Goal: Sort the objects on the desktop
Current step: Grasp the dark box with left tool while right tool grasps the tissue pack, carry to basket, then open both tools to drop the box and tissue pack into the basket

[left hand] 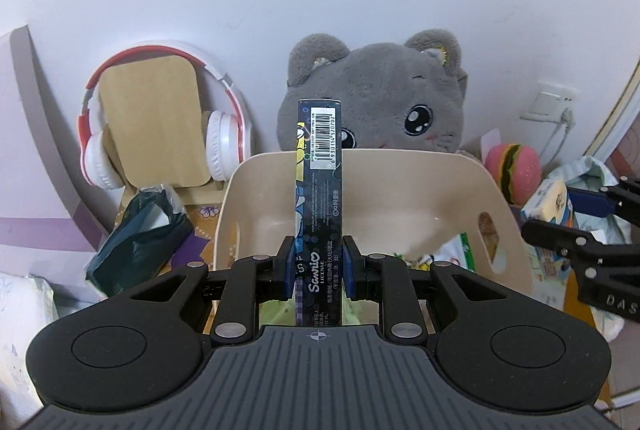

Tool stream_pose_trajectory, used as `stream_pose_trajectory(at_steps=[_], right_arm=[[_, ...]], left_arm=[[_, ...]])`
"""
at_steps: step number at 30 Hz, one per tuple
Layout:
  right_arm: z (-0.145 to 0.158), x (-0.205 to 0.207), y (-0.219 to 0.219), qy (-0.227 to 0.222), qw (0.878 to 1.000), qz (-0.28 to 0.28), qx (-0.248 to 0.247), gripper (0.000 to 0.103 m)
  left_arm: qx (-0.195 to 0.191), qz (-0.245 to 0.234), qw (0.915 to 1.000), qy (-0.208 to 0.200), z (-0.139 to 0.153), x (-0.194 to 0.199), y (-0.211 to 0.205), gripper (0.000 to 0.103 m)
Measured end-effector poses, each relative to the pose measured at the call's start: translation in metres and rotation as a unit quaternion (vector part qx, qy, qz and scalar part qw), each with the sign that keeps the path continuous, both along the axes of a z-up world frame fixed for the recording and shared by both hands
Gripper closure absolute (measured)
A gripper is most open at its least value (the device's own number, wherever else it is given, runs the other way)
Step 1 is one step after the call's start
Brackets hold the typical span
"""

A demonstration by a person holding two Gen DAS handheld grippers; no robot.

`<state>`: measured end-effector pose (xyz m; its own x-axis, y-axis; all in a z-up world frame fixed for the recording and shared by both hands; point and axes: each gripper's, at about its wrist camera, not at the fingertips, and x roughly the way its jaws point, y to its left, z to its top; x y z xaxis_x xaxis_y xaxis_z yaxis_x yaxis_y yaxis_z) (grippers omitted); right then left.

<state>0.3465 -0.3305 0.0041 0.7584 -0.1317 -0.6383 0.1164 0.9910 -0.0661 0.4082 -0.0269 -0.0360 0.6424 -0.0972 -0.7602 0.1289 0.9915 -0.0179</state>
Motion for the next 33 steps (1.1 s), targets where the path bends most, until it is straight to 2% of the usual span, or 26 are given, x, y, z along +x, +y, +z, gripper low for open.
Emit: stream_pose_trajectory(at_steps=[10,16,18,20,22,23,27,29,31,33], right_arm=[[-0.036,0.045,-0.002,0.033,0.999,-0.013,0.019,0.059],[-0.061,0.057,0.001,0.059,0.998,-0.020,0.025,0.059],[-0.068,0.060,0.003,0.068,0.997,-0.021,0.023,0.059],[-0.072,0.062,0.003,0.076,0.997,-0.022,0.020,0.059],[-0.075,0.063,0.003,0.082,0.996,-0.023,0.020,0.060],[-0.076,0.063,0.003,0.085,0.996,-0.024,0.020,0.052],[-0.077,0.061,-0.001,0.089,0.995,-0.027,0.028,0.040],[-0.075,0.059,0.000,0.088,0.995,-0.027,0.027,0.032],[-0.072,0.055,0.001,0.083,0.996,-0.025,0.025,0.026],[-0.067,0.051,0.003,0.077,0.997,-0.023,0.020,0.024]], left_arm=[[0.038,0.009,0.9987,0.034,-0.043,0.033,-0.010,0.080],[0.028,0.003,0.9979,0.059,-0.055,0.040,-0.013,0.079],[0.020,0.003,0.9978,0.064,-0.059,0.040,-0.014,0.068],[0.020,0.003,0.9977,0.064,-0.062,0.039,-0.016,0.045],[0.022,0.002,0.9978,0.063,-0.063,0.037,-0.016,0.040],[0.023,0.003,0.9976,0.065,-0.064,0.038,-0.017,0.037],[0.029,0.008,0.9973,0.066,-0.063,0.036,-0.015,0.035],[0.039,0.012,0.9971,0.064,-0.062,0.034,-0.013,0.027],[0.041,0.013,0.9975,0.056,-0.060,0.030,-0.011,0.025],[0.037,0.012,0.9978,0.054,-0.057,0.026,-0.008,0.021]])
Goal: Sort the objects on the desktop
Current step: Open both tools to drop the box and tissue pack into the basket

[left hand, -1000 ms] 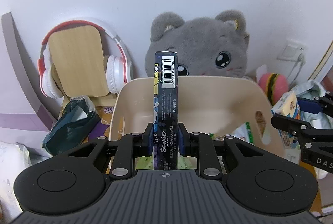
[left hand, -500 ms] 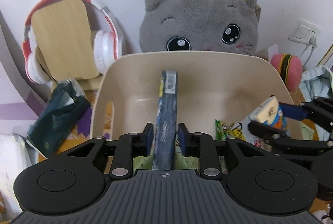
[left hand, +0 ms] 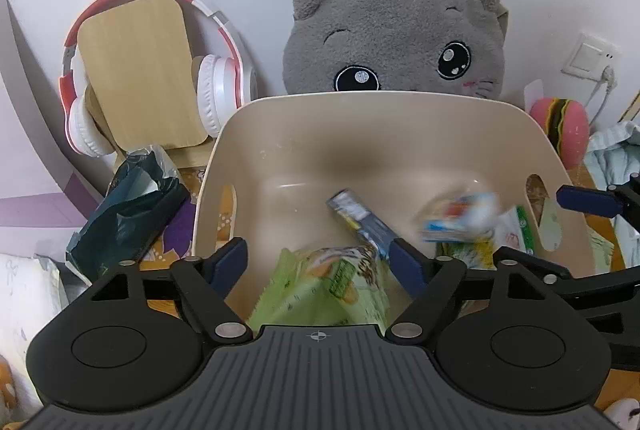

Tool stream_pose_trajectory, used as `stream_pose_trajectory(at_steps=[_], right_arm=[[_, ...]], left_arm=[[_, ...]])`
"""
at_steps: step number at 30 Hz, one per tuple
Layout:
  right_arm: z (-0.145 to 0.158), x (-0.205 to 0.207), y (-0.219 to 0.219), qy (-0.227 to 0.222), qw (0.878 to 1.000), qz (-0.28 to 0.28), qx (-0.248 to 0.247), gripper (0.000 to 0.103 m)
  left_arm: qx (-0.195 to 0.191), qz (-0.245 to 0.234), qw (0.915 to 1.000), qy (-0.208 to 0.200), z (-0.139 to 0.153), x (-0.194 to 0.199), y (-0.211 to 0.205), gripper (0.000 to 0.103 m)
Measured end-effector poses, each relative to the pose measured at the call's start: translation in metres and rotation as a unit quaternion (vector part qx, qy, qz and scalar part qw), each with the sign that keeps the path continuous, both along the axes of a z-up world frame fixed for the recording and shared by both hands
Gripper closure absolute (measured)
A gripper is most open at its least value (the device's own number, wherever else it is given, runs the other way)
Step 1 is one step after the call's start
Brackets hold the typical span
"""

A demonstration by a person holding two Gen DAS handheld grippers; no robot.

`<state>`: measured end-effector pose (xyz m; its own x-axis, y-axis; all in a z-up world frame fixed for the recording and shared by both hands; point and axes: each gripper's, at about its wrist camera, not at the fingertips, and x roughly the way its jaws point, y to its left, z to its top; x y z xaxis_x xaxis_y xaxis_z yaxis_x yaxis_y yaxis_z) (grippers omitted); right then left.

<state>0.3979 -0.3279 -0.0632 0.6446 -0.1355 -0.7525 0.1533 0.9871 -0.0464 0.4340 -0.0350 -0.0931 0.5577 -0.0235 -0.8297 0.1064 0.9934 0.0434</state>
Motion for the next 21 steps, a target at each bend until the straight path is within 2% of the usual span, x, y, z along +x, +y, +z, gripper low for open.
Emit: stream_pose_trajectory(at_steps=[3,7,14,21], right_arm=[[0.008,-0.007,0.003,-0.008,1.000,0.003,-0.003,0.017],[0.019,-0.018,0.005,-0.020,1.000,0.008,0.001,0.013],[0.036,-0.044,0.007,-0.031,0.999,0.006,-0.007,0.001],[0.035,-0.081,-0.003,-0.020,1.000,-0.019,-0.002,0.000]], left_arm=[[0.001,-0.001,1.0000,-0.003,0.004,-0.006,0.003,0.021],[0.002,-0.003,1.0000,-0.006,0.009,-0.016,0.006,0.018],[0.005,0.000,0.9999,-0.011,0.014,-0.036,0.016,0.016],[0.009,0.006,0.9999,-0.009,0.013,-0.064,0.040,0.013]])
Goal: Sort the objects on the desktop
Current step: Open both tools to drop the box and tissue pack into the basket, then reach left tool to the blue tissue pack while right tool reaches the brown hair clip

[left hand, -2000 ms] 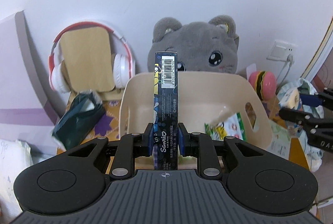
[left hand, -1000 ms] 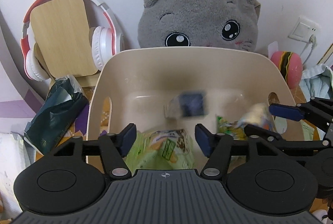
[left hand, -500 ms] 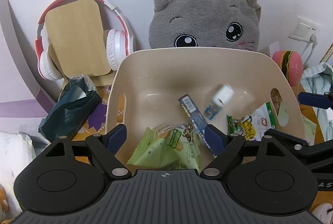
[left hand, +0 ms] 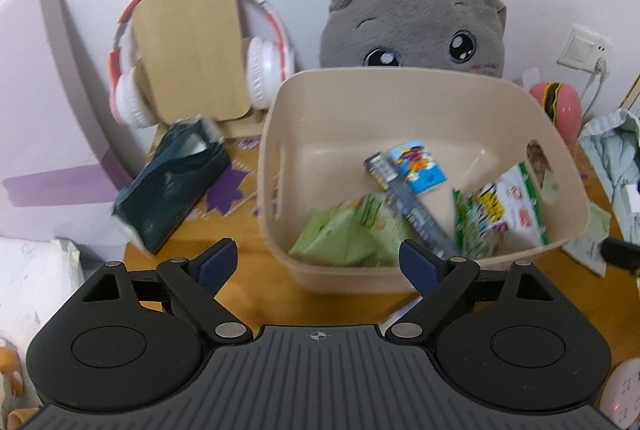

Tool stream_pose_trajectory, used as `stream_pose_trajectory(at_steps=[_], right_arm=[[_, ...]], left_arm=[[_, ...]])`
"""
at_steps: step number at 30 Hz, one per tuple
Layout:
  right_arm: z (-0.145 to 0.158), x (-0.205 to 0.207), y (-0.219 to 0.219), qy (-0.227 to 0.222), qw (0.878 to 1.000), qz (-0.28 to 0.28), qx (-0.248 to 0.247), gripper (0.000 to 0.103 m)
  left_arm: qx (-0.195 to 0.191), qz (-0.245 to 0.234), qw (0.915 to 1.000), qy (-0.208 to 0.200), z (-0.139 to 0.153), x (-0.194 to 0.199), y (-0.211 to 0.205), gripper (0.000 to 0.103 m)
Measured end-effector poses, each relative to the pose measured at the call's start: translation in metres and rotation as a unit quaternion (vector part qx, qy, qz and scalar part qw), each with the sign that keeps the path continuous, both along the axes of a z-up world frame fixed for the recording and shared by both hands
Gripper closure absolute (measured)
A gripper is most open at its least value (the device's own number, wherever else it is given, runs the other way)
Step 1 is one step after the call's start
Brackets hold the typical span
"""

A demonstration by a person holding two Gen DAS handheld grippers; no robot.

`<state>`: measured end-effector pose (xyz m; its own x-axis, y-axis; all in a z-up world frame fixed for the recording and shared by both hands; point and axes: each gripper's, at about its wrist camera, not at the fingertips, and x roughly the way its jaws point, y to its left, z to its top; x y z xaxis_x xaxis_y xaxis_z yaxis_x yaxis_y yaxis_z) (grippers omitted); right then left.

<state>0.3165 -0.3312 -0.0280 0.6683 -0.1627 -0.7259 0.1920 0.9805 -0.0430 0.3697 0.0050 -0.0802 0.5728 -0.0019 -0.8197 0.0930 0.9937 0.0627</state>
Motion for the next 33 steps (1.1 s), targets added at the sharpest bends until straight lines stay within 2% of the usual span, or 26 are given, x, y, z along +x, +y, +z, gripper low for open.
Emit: stream_pose_trajectory(at_steps=[7,16,26,33], right_arm=[[-0.021,-0.042,-0.021,0.033,0.999,-0.036,0.015,0.000],[-0.048,-0.079,-0.034,0.071,0.995,-0.068,0.026,0.000],[-0.080,-0.087,-0.035,0.118,0.989,-0.075,0.043,0.000],[-0.106,-0.084,-0.030,0.150,0.984,-0.077,0.055,0.000]], left_arm=[[0.001,0.003,0.9997,0.022,-0.013,-0.026,0.023,0.013],[0.000,0.015,0.9974,0.070,-0.046,-0.047,0.037,0.013],[0.014,0.013,0.9926,0.120,-0.082,-0.054,0.042,0.013],[0.030,0.033,0.9887,0.143,-0.103,-0.054,0.049,0.013]])
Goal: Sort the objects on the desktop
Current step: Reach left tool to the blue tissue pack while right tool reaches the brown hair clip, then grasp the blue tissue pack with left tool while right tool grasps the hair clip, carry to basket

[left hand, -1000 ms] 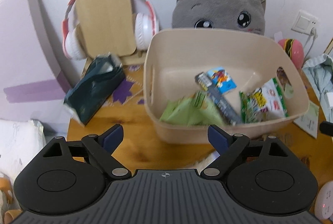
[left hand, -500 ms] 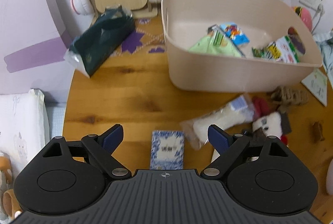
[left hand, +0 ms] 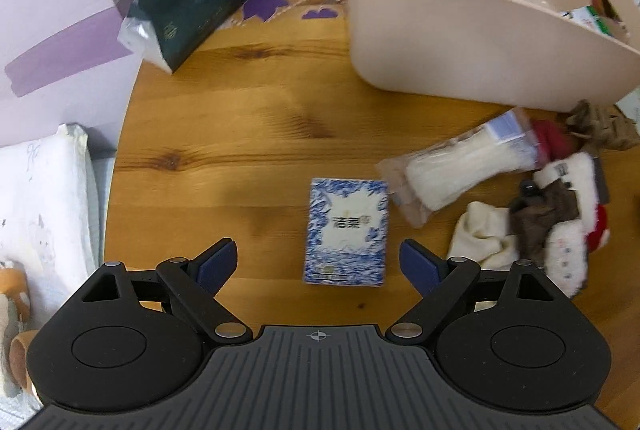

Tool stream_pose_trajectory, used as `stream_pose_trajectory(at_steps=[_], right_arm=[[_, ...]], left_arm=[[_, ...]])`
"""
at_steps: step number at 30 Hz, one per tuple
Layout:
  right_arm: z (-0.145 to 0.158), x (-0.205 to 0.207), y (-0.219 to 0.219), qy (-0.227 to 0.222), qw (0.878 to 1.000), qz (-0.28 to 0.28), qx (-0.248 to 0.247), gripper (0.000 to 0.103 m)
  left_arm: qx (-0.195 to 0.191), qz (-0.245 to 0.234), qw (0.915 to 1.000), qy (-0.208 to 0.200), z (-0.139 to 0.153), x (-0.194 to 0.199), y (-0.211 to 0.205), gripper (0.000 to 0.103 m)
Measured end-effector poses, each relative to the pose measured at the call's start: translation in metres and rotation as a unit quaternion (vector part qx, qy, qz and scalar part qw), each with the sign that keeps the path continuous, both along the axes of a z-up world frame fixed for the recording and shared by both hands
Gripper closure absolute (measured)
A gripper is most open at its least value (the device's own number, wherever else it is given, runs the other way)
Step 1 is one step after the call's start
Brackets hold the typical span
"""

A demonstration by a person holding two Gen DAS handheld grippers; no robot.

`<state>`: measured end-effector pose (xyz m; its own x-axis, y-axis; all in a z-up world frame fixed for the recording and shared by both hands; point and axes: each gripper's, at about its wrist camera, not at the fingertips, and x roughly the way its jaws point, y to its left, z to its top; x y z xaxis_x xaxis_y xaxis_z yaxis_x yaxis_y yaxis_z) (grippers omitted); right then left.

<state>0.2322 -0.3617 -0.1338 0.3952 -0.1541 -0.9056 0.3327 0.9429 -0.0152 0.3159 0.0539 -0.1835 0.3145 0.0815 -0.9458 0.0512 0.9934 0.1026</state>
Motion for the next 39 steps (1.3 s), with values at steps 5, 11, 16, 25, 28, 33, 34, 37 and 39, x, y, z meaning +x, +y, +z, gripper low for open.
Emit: stream_pose_trajectory(at_steps=[5,11,16,25,28,33,34,37,39], right_arm=[[-0.015,0.005,0.001,0.018,1.000,-0.009,0.003,0.000],[-0.025,0.010,0.001,0.021,1.000,-0.022,0.007,0.005],[-0.029,0.011,0.002,0.014,0.999,-0.025,0.019,0.023],[-0.030,0.005,0.001,0.003,0.999,-0.031,0.014,0.054],[-0.029,0.003,0.000,0.002,1.000,-0.026,0.012,0.068],[-0.027,0.001,0.007,0.010,1.000,-0.007,0.006,0.085],[-0.027,0.000,0.010,0.013,1.000,-0.001,-0.002,0.085],[-0.026,-0.004,0.013,0.015,1.000,0.005,-0.013,0.085],[-0.023,-0.007,0.013,0.011,1.000,0.003,-0.012,0.085]], left_arm=[[0.011,0.003,0.9998,0.015,-0.014,0.006,0.002,0.013],[0.030,-0.011,0.9995,0.006,-0.024,0.006,-0.006,0.013],[0.029,-0.018,0.9994,-0.002,-0.028,0.007,-0.009,0.014],[0.010,-0.031,0.9995,-0.003,-0.019,0.005,-0.012,0.055],[0.011,-0.035,0.9993,-0.007,-0.017,0.000,-0.012,0.055],[0.008,-0.035,0.9993,-0.008,-0.015,-0.006,-0.013,0.056],[0.007,-0.036,0.9993,-0.009,-0.014,-0.007,-0.013,0.056],[0.004,-0.035,0.9993,-0.014,-0.010,-0.009,-0.013,0.056],[0.003,-0.040,0.9989,-0.023,-0.004,-0.011,-0.013,0.056]])
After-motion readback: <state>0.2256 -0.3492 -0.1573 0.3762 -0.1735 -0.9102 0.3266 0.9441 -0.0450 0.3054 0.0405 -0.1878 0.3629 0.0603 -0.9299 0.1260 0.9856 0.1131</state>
